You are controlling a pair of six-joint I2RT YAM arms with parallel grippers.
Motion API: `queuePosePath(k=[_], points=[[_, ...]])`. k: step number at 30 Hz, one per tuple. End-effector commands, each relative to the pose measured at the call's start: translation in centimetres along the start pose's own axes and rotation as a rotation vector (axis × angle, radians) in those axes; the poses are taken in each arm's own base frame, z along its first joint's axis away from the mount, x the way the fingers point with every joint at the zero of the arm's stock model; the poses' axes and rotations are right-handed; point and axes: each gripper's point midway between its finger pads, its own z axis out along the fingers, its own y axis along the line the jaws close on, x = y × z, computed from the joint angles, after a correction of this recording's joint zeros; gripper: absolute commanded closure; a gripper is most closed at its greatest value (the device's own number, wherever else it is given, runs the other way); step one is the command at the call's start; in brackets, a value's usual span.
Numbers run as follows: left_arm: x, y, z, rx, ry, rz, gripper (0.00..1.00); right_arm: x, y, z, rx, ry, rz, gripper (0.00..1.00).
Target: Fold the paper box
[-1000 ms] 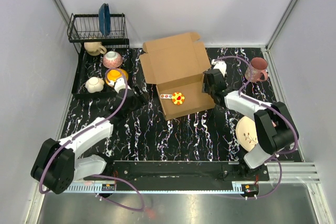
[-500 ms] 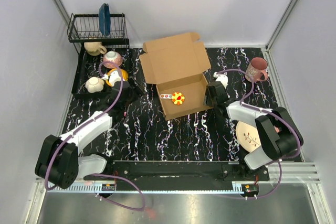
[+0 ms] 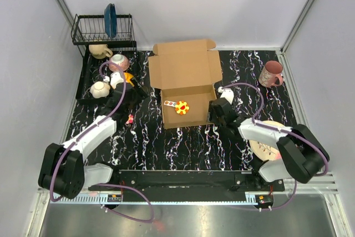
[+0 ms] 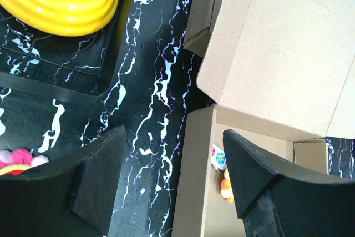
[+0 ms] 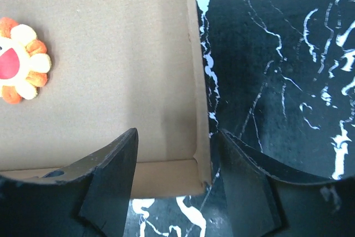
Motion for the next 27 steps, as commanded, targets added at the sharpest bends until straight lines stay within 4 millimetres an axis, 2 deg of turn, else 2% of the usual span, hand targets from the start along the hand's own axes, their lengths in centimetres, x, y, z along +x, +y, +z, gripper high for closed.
queuePosePath(k=[1,2,3,5,6,7,8,10,12,13,14,15,16,17,18,19,20,22,23,24,27], points=[[-3.6,-1.9,-0.1,0.047,-0.087,0.010,0.27,-3.0,-0.6,-2.3,0.040,-0.102,0.072,0.32],[-4.0,-2.0,0.0,0.048,-0.093,0.014,0.27,-3.3,-1.3,-3.3,0.070,-0.098,0.062,0.30],[-5.0,-2.6,0.1,0.059,-0.112,0.012,0.27,-5.2,-1.1,-4.1,0.079,-0.143,0.067,0.28],[-6.3,-2.8,0.6,0.059,-0.131,0.015,0.26,-7.3,-1.2,-5.5,0.083,-0.180,0.046,0.26],[-7.6,-3.7,0.7,0.080,-0.153,0.010,0.26,-9.2,-0.6,-6.2,0.073,-0.214,0.052,0.25],[-8.8,-4.3,1.0,0.103,-0.181,0.000,0.25,-9.9,-0.5,-6.6,0.073,-0.225,0.044,0.25],[-8.8,-4.9,1.7,0.137,-0.167,0.002,0.24,-10.5,-0.5,-7.1,0.075,-0.228,0.045,0.25],[-10.6,-7.2,2.3,0.242,-0.199,0.004,0.20,-12.1,0.3,-7.8,0.048,-0.254,0.058,0.25],[-11.2,-8.3,4.5,0.306,-0.177,0.014,0.18,-13.0,1.2,-8.4,0.006,-0.266,0.066,0.25],[-10.7,-9.9,4.8,0.414,-0.119,0.020,0.19,-13.1,1.4,-8.5,-0.007,-0.265,0.061,0.25],[-10.7,-10.4,6.7,0.431,-0.073,0.009,0.19,-13.3,1.7,-8.7,-0.021,-0.267,0.060,0.25],[-11.3,-9.7,7.8,0.429,-0.040,-0.010,0.21,-13.5,2.2,-9.0,-0.045,-0.263,0.059,0.25],[-9.8,-9.4,8.4,0.436,0.074,-0.025,0.22,-13.5,2.2,-9.2,-0.045,-0.253,0.046,0.25],[-10.4,-9.9,9.7,0.439,0.103,-0.022,0.23,-14.0,2.5,-9.5,-0.055,-0.258,0.050,0.25],[-10.4,-9.5,10.3,0.422,0.135,-0.013,0.24,-14.1,2.6,-9.7,-0.062,-0.255,0.046,0.25],[-9.4,-8.5,10.7,0.377,0.191,0.021,0.24,-14.2,2.7,-9.9,-0.067,-0.253,0.038,0.25],[-10.4,-9.0,11.0,0.381,0.179,0.047,0.24,-14.9,3.0,-10.3,-0.083,-0.267,0.043,0.25],[-9.6,-8.0,11.3,0.339,0.239,0.103,0.23,-15.3,3.5,-10.7,-0.108,-0.271,0.032,0.25],[-10.3,-8.3,11.9,0.336,0.245,0.121,0.23,-15.8,4.0,-10.9,-0.125,-0.274,0.031,0.25],[-9.8,-7.6,12.0,0.317,0.286,0.141,0.23,-15.8,4.1,-10.9,-0.130,-0.271,0.027,0.25],[-9.9,-8.0,12.8,0.346,0.346,0.164,0.25,-16.2,4.8,-11.0,-0.157,-0.271,0.014,0.25]])
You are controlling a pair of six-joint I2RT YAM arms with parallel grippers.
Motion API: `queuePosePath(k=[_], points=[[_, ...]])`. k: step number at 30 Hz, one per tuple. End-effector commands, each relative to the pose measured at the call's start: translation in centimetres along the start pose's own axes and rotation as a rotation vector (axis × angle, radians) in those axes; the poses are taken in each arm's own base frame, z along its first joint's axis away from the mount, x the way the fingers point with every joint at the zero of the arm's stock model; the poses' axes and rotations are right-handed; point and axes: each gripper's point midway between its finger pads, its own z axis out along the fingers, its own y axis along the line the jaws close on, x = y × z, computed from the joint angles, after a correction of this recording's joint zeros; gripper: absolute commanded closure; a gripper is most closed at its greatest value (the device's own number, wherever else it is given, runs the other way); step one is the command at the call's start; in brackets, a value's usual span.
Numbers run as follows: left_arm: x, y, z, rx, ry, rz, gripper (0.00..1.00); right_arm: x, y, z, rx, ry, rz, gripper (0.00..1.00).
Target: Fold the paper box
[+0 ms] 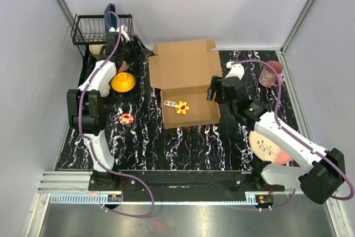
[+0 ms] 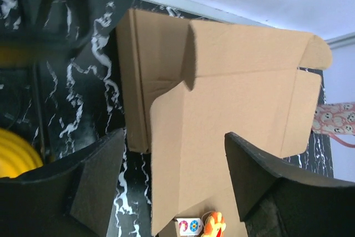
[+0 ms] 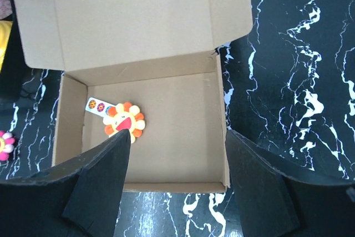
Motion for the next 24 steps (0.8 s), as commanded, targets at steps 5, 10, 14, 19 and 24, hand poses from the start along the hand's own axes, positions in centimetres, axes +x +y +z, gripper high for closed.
queuePosePath(k=[5,10,14,19,24], points=[[0.9,-0.8,1.0,0.081,0.190,0.107,0.28,-2.3,2.0,-0.7,-0.087,-0.031,-0.014,0.25],[3.1,1.6,2.2,0.041,0.254,0.111,0.29,-1.9,2.0,-0.7,-0.093,-0.026,-0.006,0.25],[3.7,2.5,3.3,0.025,0.270,0.102,0.30,-1.9,2.1,-0.7,-0.095,-0.025,-0.005,0.25],[3.4,2.1,4.2,0.055,0.260,0.087,0.34,-1.8,1.9,-0.7,-0.089,-0.028,-0.008,0.25],[3.7,1.1,4.6,0.089,0.262,0.101,0.40,-1.4,1.8,-0.3,-0.082,-0.023,-0.007,0.25]])
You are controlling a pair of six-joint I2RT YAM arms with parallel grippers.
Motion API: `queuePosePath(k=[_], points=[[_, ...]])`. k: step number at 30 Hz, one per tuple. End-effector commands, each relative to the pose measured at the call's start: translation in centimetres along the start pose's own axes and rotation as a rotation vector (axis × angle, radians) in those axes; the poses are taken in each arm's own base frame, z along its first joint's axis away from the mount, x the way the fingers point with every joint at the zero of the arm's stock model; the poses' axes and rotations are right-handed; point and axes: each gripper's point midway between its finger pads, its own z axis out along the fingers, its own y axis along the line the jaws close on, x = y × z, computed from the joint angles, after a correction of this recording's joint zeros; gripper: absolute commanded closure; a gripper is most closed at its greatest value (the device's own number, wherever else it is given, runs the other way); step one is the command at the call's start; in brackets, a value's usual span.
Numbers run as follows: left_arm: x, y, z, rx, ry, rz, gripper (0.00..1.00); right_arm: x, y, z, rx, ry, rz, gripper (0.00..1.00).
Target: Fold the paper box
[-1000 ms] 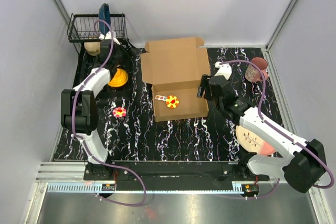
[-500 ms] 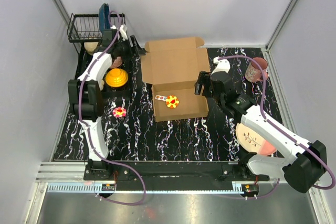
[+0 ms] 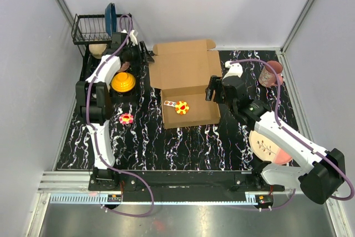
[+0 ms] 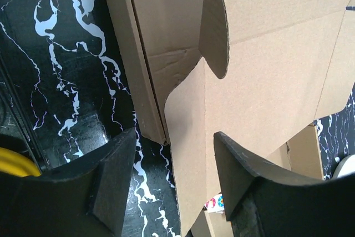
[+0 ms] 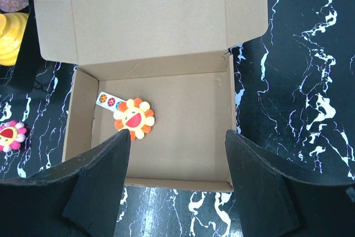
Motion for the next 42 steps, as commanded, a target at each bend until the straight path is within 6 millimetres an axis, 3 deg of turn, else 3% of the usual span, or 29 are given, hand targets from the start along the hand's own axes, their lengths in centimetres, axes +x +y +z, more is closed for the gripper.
queuePosePath(k=[1,10,12,13,17,26,30,35,39,42], points=[[0.2,-0.6,1.1,0.034,0.016,-0.010,0.41,-0.6,0.3,0.1,-0.013,-0.026,0.000,0.25],[2.7,-0.9,1.6,0.018,-0.021,0.052,0.52,-0.5,0.0,0.0,-0.003,-0.033,-0.002,0.25],[2.1,-1.5,1.3,0.035,-0.061,0.072,0.55,-0.5,-0.1,-0.1,0.000,-0.034,-0.001,0.25],[2.9,-1.1,1.4,0.031,-0.055,0.063,0.57,-0.4,-0.1,-0.1,0.000,-0.034,-0.001,0.25],[2.7,-1.7,0.8,0.052,-0.097,0.079,0.64,-0.4,-0.2,-0.1,0.004,-0.036,0.003,0.25],[2.5,-3.7,-0.8,0.117,-0.110,0.105,0.88,-1.3,-0.4,-0.4,0.017,-0.056,0.008,0.25],[2.3,-5.1,-2.5,0.152,-0.140,0.132,1.00,-2.0,-0.8,-0.9,0.040,-0.075,0.003,0.25],[3.2,-6.5,-4.5,0.169,-0.167,0.200,1.00,-3.4,-2.1,-2.0,0.101,-0.124,-0.001,0.25],[4.1,-8.6,-6.9,0.195,-0.189,0.282,1.00,-4.3,-4.8,-2.3,0.231,-0.157,-0.023,0.25],[5.0,-9.2,-8.1,0.196,-0.211,0.317,1.00,-4.5,-7.2,-1.3,0.286,-0.150,-0.003,0.26]])
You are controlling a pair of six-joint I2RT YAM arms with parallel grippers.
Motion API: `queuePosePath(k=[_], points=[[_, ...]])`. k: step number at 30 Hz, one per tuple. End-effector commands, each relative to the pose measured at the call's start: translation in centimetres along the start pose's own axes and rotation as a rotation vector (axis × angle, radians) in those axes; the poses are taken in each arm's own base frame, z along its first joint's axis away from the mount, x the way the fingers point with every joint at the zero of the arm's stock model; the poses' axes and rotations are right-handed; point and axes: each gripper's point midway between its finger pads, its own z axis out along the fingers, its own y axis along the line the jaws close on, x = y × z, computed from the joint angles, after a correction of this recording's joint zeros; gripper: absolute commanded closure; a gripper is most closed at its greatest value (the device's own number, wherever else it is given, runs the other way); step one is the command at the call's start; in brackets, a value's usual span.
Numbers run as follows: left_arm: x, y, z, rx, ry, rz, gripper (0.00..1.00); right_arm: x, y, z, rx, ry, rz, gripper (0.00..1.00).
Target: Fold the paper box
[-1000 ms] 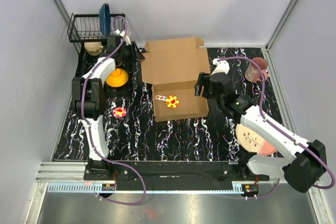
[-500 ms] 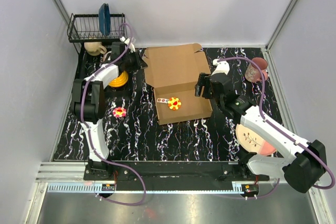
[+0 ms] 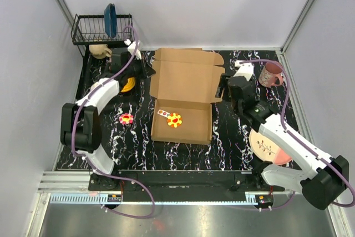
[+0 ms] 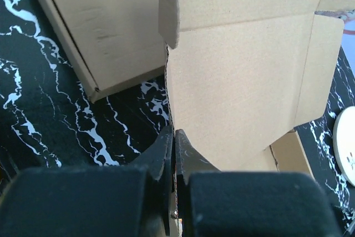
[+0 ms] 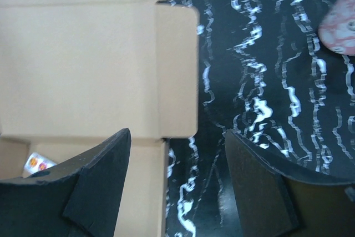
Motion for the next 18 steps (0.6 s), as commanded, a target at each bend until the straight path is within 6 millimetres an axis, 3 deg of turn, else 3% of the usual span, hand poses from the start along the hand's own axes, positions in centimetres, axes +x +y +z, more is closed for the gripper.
queuePosePath(k=[1,8,14,18], points=[[-1.3,-3.0,-2.4,0.057,-0.087,0.127,1.00,-2.6,-3.0,0.9,0.091,-0.051,0.024,0.26],[0.1,-3.4,-4.1,0.039,-0.161,0.139,1.00,-3.7,-2.0,3.7,-0.045,-0.049,0.093,0.26],[0.1,-4.3,-4.5,0.040,-0.183,0.183,1.00,-2.4,-1.9,6.9,-0.105,-0.030,0.085,0.30],[-0.1,-4.5,-4.9,0.035,-0.194,0.192,1.00,-2.7,-0.3,7.5,-0.180,0.029,0.037,0.31]])
